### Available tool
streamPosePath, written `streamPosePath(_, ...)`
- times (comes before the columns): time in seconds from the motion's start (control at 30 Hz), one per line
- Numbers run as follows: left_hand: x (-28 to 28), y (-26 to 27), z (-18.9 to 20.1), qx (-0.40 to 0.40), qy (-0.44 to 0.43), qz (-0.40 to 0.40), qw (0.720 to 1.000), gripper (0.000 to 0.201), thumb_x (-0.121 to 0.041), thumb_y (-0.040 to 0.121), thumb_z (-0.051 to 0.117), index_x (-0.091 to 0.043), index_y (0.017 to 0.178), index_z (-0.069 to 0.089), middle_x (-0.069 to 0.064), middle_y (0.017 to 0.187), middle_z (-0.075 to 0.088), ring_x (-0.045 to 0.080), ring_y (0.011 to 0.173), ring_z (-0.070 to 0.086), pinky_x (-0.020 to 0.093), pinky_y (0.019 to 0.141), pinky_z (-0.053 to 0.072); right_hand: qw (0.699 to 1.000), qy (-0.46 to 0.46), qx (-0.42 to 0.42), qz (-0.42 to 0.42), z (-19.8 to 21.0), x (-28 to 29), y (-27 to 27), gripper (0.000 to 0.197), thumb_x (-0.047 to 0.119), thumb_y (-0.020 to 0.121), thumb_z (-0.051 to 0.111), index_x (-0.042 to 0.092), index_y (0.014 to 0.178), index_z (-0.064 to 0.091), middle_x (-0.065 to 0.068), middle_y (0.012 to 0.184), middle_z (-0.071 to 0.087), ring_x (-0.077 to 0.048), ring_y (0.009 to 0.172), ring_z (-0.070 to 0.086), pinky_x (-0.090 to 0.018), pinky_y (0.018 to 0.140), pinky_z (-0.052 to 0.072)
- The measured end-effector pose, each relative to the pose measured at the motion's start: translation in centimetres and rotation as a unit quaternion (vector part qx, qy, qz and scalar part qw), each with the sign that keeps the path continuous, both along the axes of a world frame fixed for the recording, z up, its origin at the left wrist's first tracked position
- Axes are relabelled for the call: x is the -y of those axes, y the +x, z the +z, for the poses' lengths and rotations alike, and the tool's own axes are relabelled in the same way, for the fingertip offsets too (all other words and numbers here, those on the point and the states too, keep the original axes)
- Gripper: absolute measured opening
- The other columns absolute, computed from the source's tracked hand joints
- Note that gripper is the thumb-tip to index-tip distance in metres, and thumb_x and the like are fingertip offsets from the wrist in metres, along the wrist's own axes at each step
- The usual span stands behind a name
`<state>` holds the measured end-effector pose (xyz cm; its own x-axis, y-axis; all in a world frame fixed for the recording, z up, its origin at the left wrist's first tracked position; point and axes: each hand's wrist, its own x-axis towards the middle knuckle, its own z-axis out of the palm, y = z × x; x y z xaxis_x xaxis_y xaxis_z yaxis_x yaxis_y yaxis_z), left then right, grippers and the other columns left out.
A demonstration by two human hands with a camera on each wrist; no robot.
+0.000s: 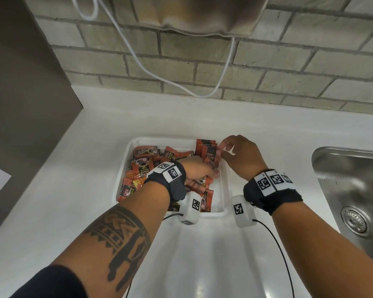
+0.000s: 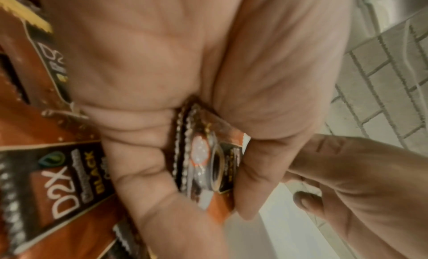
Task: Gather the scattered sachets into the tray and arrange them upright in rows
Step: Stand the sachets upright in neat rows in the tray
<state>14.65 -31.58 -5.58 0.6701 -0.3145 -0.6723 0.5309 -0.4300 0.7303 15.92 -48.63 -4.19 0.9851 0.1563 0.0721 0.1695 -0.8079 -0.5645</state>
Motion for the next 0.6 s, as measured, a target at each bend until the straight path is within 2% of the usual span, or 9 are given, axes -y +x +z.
streamPosePath(0.07,-0.5,-0.1,0.2,-0.007,-0.052,0.026,0.998,0.028,-0.012,0.093,0.071,-0.003,0.119,0.067,0.005,0.102,0.065,0.013,0.089,0.063,0.029,0.073,0.062,0.999,0.025,-0.030,0.016,0.3,0.4,-0.8,0.007,0.033,0.090,0.070,0.030,0.095,0.067,0.015,0.090,0.063,0.000,0.079,0.055,-0.013,0.069,0.039)
streamPosePath(0.2,-1.2,-0.2,0.7,0.005,-0.153,0.057,0.987,0.021,-0.006,0.090,0.074,-0.012,0.108,0.065,0.002,0.117,0.068,0.016,0.116,0.065,0.033,0.083,0.062,0.994,0.054,-0.091,0.033,0.7,0.7,-1.8,0.013,0.032,0.088,0.073,0.030,0.100,0.069,0.013,0.091,0.069,-0.006,0.083,0.062,-0.018,0.074,0.045)
streamPosePath(0.33,-1.3,-0.3,1.0,0.040,-0.162,0.053,0.985,0.028,-0.010,0.088,0.077,-0.008,0.115,0.070,0.003,0.109,0.074,0.014,0.105,0.069,0.029,0.078,0.061,0.992,0.075,-0.103,0.025,1.6,0.7,-1.6,0.008,0.024,0.090,0.072,0.026,0.097,0.070,0.010,0.087,0.069,-0.001,0.079,0.059,-0.009,0.068,0.040)
streamPosePath(0.4,-1.5,-0.3,1.3,0.036,-0.118,0.050,0.991,0.024,-0.015,0.087,0.079,-0.010,0.109,0.070,0.001,0.102,0.073,0.013,0.095,0.069,0.027,0.072,0.061,0.993,0.079,-0.082,0.012,2.1,0.7,-1.3,0.005,0.021,0.091,0.071,0.024,0.094,0.070,0.011,0.085,0.069,0.005,0.075,0.057,-0.004,0.064,0.038)
streamPosePath(0.47,-2.2,-0.1,1.5,0.025,-0.001,0.023,0.999,0.024,-0.024,0.085,0.081,-0.011,0.099,0.067,0.006,0.101,0.068,0.015,0.083,0.067,0.028,0.069,0.062,0.996,0.070,-0.052,-0.006,2.5,0.8,-0.9,0.002,0.021,0.091,0.070,0.022,0.092,0.070,0.013,0.083,0.067,0.006,0.073,0.055,-0.001,0.062,0.037)
streamPosePath(0.53,-3.1,0.3,1.2,0.032,0.123,-0.023,0.992,0.029,-0.032,0.083,0.083,-0.010,0.089,0.065,0.010,0.094,0.066,0.019,0.074,0.066,0.037,0.081,0.063,0.998,0.050,-0.039,-0.015,2.5,0.9,-0.5,0.001,0.022,0.091,0.071,0.022,0.092,0.071,0.016,0.080,0.065,0.005,0.072,0.054,-0.001,0.060,0.037)
streamPosePath(0.6,-3.5,0.5,1.0,0.043,0.168,-0.039,0.984,0.032,-0.036,0.084,0.082,-0.009,0.086,0.065,0.009,0.085,0.064,0.022,0.073,0.064,0.038,0.086,0.060,0.999,0.029,-0.039,-0.024,2.2,0.8,-0.2,0.001,0.023,0.090,0.071,0.022,0.091,0.071,0.017,0.078,0.063,0.004,0.071,0.055,-0.005,0.057,0.036)
